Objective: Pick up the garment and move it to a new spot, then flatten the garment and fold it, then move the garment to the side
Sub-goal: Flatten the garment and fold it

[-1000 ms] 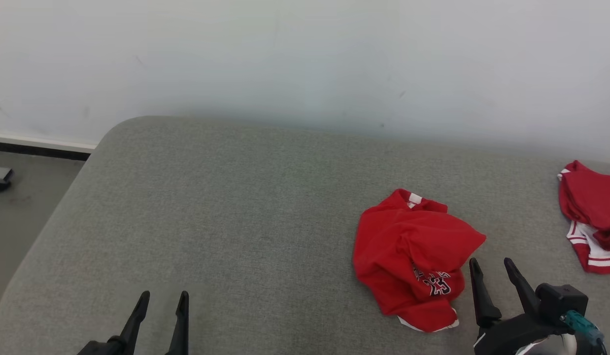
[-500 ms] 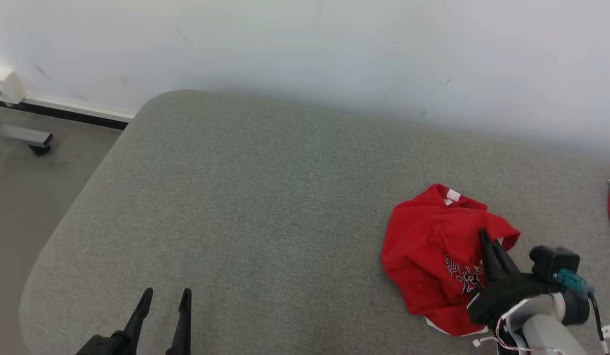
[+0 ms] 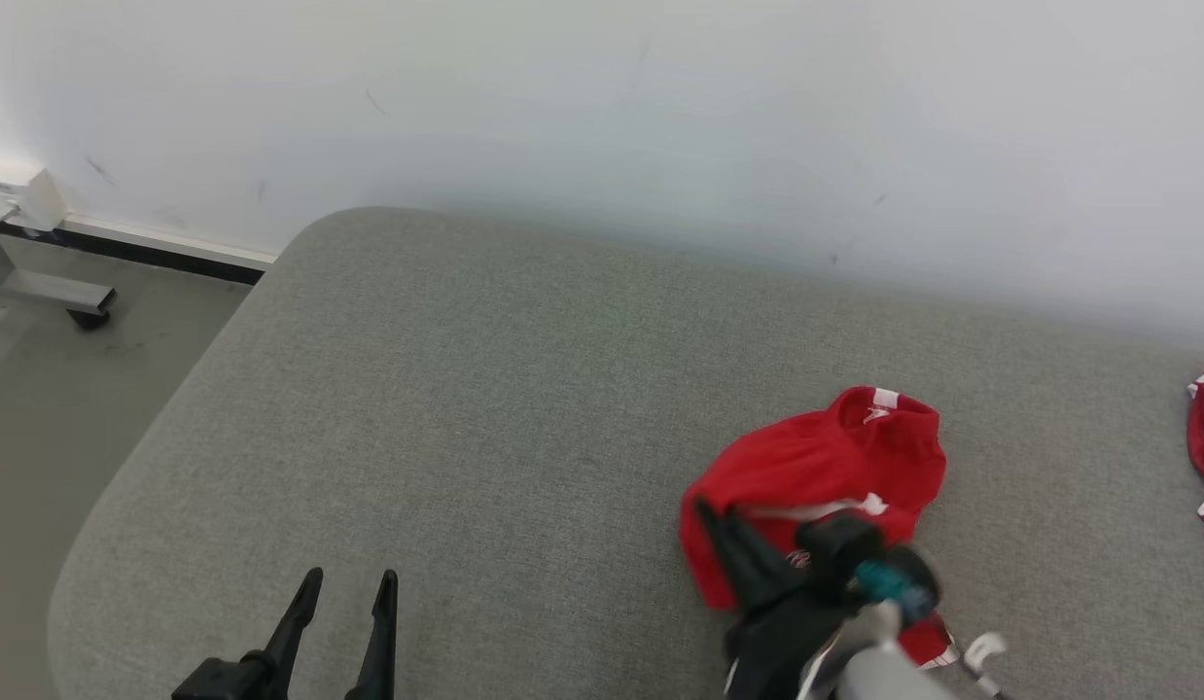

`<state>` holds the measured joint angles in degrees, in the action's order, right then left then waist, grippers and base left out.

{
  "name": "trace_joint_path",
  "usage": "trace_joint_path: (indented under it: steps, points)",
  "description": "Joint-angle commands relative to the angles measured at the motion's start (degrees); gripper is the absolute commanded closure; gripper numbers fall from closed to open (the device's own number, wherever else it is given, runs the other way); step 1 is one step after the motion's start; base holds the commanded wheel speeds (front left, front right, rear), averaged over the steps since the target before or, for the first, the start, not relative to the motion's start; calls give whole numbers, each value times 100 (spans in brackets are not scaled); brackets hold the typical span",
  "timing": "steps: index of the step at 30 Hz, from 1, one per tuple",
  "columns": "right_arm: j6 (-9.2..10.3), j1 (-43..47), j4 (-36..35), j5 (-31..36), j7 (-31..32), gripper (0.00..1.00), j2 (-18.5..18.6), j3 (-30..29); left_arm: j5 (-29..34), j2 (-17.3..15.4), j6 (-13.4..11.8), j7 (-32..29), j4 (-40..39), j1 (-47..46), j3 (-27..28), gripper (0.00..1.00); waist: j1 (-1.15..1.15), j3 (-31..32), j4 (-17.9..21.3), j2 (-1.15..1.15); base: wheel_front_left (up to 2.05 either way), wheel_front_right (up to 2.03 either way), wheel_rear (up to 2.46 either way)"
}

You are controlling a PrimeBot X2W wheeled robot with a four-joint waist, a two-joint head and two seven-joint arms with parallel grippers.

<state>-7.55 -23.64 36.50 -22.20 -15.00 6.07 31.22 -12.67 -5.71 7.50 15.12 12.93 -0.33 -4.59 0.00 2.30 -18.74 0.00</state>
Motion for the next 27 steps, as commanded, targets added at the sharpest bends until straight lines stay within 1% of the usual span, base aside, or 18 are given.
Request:
trace_joint_path:
  steps: [1, 7, 11, 12, 13, 19, 23, 27]
  points:
    - [11, 102, 14, -38, -21, 100, -29, 77, 20, 8, -11, 1, -13, 53, -1, 0, 0, 2, -10, 0, 0, 0, 0]
    - [11, 445, 278, -180, -23, 100, -97, 1251, -25, -27, -7, 2, 6, 103, 0, 0, 0, 8, -48, 0, 0, 0, 0]
    - [11, 599, 475, -345, -21, 100, -89, 1642, -39, -31, -6, 2, 11, 140, 42, 0, 0, -3, 18, 0, 0, 0, 0]
    - [11, 599, 463, -371, -16, 5, -77, 1623, -42, -27, -6, 2, 7, 150, 55, 0, 0, -6, 49, 0, 0, 0, 0]
    - [11, 632, 468, -416, -14, 0, -64, 1602, -44, -24, -6, 2, 5, 170, 72, 0, 0, -3, 99, 0, 0, 0, 0]
    - [11, 812, 207, -328, -13, 0, 118, 1199, -21, 11, -5, 2, -3, 160, 95, 0, 0, 50, 354, 0, 0, 0, 0]
    - [11, 1087, -271, -202, -13, 0, 258, 645, -9, 14, -5, 2, -27, 155, 167, 0, 0, 112, 558, 0, 0, 0, 0]
    - [11, 1505, -797, 1, -13, 0, 375, -44, 7, 10, -5, 2, -56, 189, 251, 0, 0, 153, 785, 0, 0, 0, 0]
